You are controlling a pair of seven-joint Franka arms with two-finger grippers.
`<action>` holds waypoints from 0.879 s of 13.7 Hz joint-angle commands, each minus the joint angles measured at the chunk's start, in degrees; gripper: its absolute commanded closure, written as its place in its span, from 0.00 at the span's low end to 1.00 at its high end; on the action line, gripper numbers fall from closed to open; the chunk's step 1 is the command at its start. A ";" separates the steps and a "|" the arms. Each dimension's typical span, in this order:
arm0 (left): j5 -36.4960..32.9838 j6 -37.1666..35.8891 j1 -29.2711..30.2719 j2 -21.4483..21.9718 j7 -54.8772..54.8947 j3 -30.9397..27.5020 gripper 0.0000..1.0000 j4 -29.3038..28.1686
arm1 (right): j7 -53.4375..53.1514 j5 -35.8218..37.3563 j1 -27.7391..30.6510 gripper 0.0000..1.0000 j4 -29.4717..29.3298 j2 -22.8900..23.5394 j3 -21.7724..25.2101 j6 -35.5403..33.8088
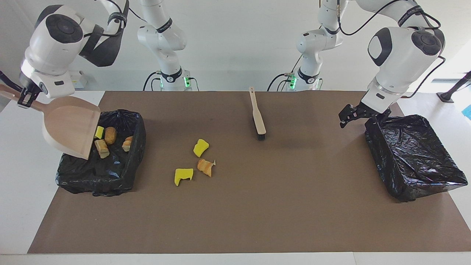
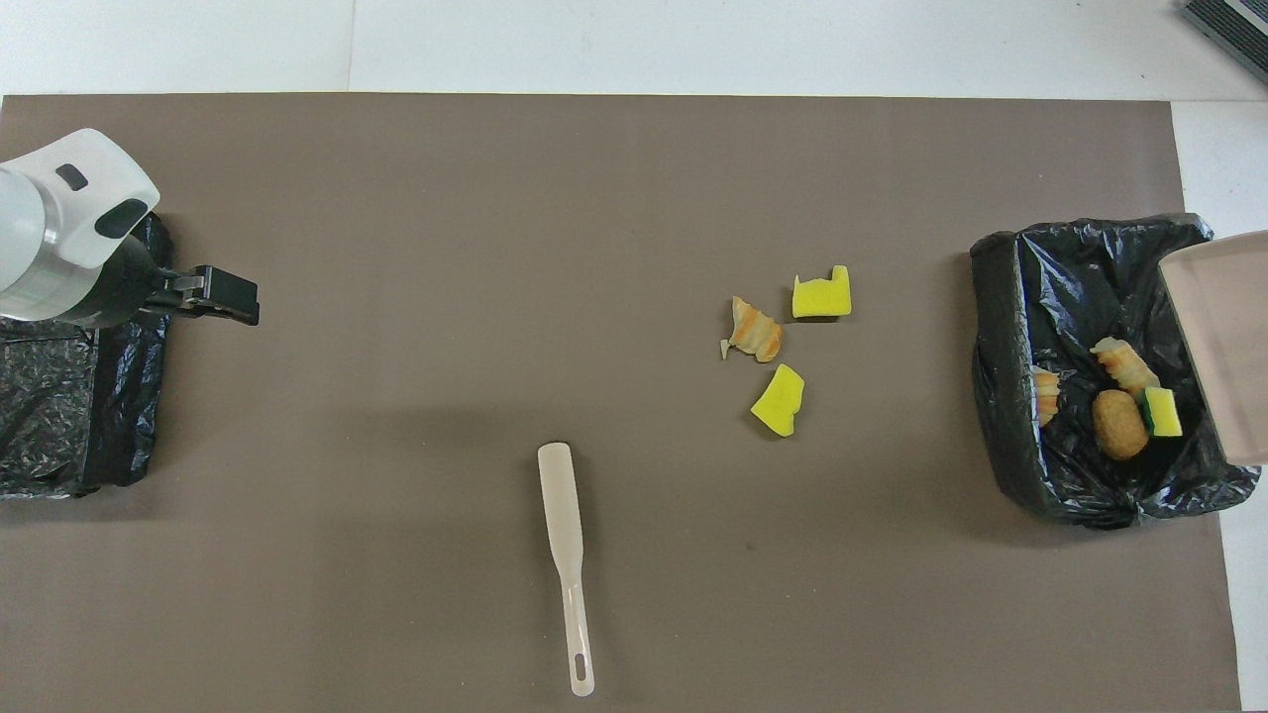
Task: Sweep and dump trash in bin
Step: 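Bring the empty dustpan back and set it down with the right gripper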
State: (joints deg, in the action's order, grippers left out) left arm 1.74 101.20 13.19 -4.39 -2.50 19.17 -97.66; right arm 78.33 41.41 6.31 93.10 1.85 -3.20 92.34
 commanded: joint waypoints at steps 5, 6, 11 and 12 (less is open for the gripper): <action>-0.86 -1.35 4.73 0.35 1.18 0.52 0.00 0.19 | -46.87 -22.40 -10.42 1.00 -0.90 0.34 -0.32 -6.12; -0.86 -1.27 4.91 0.35 1.18 0.52 0.00 0.19 | -57.30 -25.99 -12.79 1.00 -0.90 0.86 -0.32 -5.95; -0.95 -1.18 5.35 0.61 1.01 0.52 0.00 -0.08 | -92.33 -38.05 -23.08 1.00 -6.77 11.30 -0.58 -2.18; -0.95 -0.83 5.26 0.62 1.01 0.52 0.00 -0.08 | -98.13 -39.98 -25.36 1.00 -9.57 14.37 -0.58 0.45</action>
State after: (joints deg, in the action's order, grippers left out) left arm 1.54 101.08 17.73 -4.40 -1.81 19.17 -97.66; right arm -11.54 4.77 -16.83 90.49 10.07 -3.88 91.26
